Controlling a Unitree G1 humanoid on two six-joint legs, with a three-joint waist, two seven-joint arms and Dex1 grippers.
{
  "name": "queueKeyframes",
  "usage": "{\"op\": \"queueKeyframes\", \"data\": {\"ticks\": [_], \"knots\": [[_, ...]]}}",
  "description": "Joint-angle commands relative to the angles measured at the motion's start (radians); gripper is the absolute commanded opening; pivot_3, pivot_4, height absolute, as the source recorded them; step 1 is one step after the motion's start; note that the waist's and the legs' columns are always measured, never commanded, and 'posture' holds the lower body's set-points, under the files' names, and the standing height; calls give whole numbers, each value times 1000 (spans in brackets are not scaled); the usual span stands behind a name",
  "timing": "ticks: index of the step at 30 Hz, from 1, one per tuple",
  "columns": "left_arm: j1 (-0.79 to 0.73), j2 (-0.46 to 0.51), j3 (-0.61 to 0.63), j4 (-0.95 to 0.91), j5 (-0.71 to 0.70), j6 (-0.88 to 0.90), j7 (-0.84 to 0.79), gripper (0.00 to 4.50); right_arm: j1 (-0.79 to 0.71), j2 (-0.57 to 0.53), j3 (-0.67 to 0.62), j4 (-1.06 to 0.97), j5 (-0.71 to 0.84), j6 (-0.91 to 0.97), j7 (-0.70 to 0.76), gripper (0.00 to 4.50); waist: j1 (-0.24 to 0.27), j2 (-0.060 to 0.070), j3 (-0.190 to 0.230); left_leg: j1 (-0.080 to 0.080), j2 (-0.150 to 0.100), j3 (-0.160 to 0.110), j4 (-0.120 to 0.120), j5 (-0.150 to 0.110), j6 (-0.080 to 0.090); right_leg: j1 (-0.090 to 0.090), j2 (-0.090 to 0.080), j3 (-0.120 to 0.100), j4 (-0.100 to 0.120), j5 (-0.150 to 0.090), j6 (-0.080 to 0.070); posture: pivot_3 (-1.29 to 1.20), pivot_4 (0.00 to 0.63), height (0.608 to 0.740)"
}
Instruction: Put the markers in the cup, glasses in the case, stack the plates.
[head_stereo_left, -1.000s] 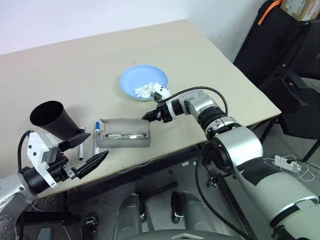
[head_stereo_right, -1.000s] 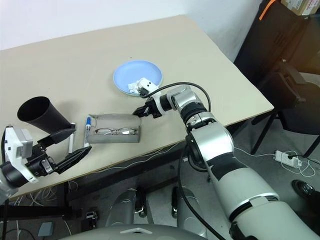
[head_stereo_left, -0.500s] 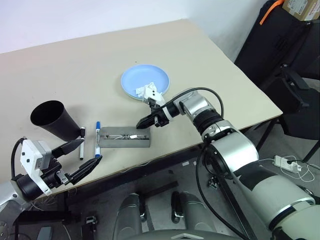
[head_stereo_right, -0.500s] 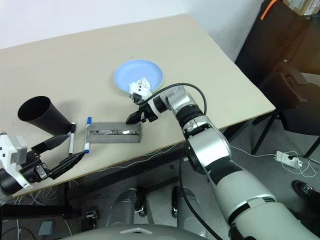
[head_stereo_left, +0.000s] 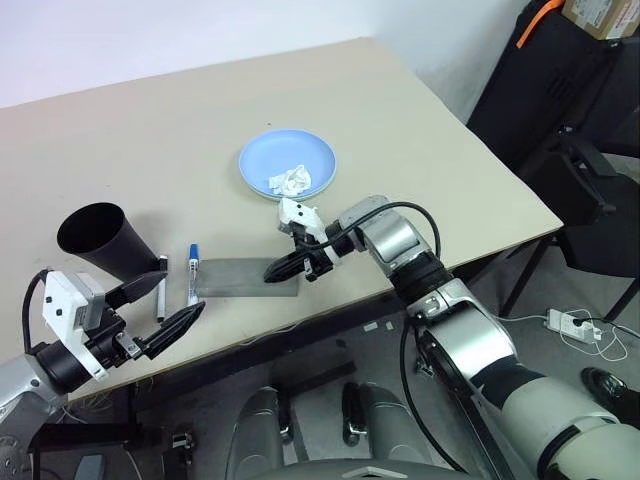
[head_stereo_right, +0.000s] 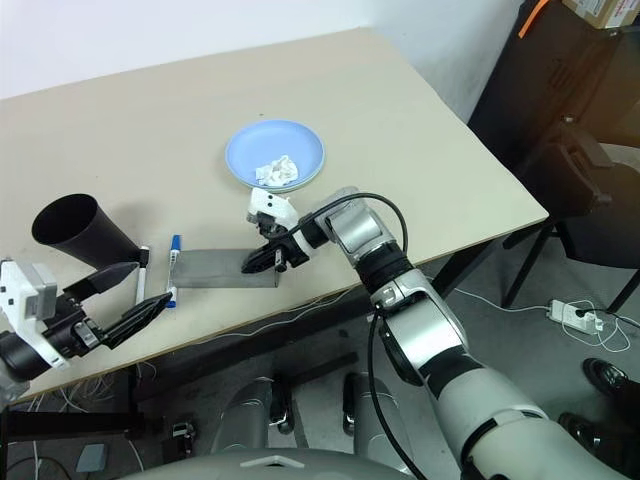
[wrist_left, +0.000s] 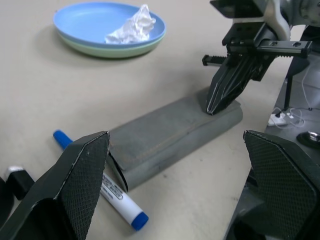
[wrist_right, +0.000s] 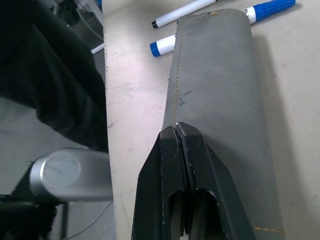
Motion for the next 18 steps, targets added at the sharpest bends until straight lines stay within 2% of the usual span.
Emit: {"op": "queueKeyframes", "data": {"ticks": [1, 9, 18], "knots": [[8, -17, 25, -8, -24, -11, -3, 4500, 35, -12, 30, -60, 12, -3, -38, 28, 0, 0, 0, 0, 0, 0, 0, 0, 0, 0, 0, 0, 0, 0, 0, 0, 150, 719], [60, -54, 99, 19, -50, -30, -17, 4500, 69, -98, -120, -296, 212, 94, -57, 28, 1, 0, 0, -1, 1, 1, 0, 0, 0, -1, 0, 0, -1, 0, 1, 0, 150, 719], [83, -153, 106, 49, 55, -124, 58, 4500, 154, -152, -210, -492, 345, 181, -210, 28, 1, -1, 0, -1, 2, 2, -5, 0, 0, 0, 1, 0, -7, 0, 1, 0, 150, 719]]}}
